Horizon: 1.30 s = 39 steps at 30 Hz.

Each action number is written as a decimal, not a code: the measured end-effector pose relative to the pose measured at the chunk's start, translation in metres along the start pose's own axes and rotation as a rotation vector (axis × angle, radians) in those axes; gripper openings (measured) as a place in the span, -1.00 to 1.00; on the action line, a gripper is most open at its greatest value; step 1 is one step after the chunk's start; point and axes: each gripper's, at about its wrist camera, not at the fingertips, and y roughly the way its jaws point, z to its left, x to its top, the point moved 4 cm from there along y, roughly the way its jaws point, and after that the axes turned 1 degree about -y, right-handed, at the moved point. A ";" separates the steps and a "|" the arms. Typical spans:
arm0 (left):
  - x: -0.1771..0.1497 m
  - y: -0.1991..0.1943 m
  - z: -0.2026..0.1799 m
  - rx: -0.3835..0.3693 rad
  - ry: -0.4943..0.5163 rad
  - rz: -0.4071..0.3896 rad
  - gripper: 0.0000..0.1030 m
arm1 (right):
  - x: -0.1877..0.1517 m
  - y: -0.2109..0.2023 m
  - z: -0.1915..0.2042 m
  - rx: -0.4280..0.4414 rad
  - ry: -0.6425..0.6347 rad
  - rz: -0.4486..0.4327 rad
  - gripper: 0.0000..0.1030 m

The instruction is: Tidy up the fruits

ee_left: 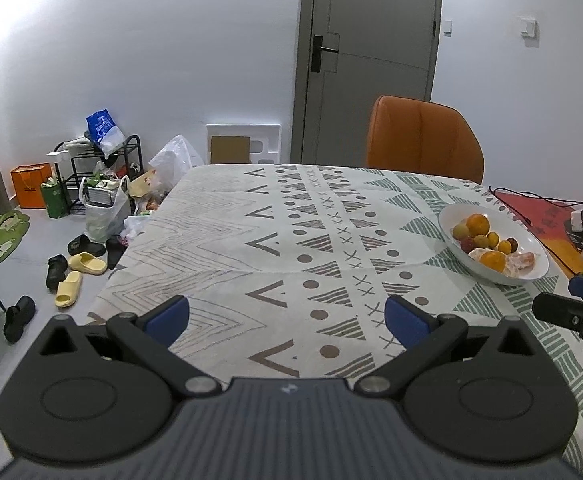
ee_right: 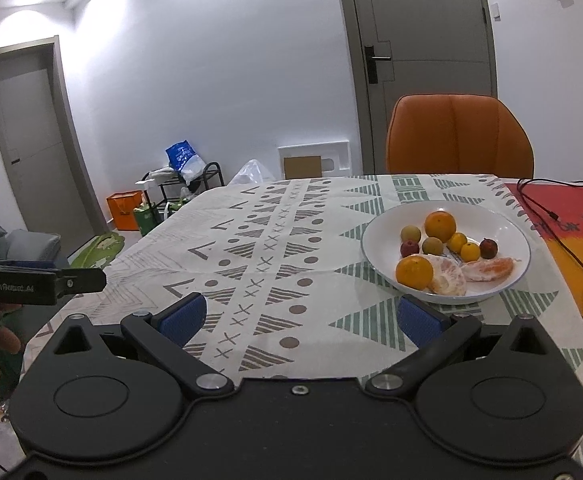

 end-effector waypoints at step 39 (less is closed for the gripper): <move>0.004 -0.010 -0.004 -0.018 0.009 -0.011 1.00 | 0.003 -0.007 -0.004 -0.007 0.015 -0.023 1.00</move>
